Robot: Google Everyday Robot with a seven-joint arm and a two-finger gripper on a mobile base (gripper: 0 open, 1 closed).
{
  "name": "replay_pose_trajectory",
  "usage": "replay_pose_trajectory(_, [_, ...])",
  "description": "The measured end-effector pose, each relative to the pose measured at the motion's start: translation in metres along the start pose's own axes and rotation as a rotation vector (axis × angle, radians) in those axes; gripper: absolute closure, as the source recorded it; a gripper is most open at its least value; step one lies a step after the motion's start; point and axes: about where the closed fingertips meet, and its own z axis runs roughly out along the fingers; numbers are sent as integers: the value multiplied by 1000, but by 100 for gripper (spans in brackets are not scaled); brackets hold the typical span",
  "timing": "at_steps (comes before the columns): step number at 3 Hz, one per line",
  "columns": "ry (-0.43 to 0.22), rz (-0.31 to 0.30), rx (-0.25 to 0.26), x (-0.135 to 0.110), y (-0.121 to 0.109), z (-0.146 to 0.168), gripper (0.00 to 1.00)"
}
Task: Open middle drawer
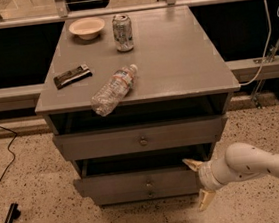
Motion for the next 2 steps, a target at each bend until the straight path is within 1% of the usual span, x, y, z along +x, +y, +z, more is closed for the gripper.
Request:
replay_pose_trajectory(1, [6,-5,-31,1,-7,6,0])
replay_pose_trajectory(2, [14,8,-57,9,-19,18,0])
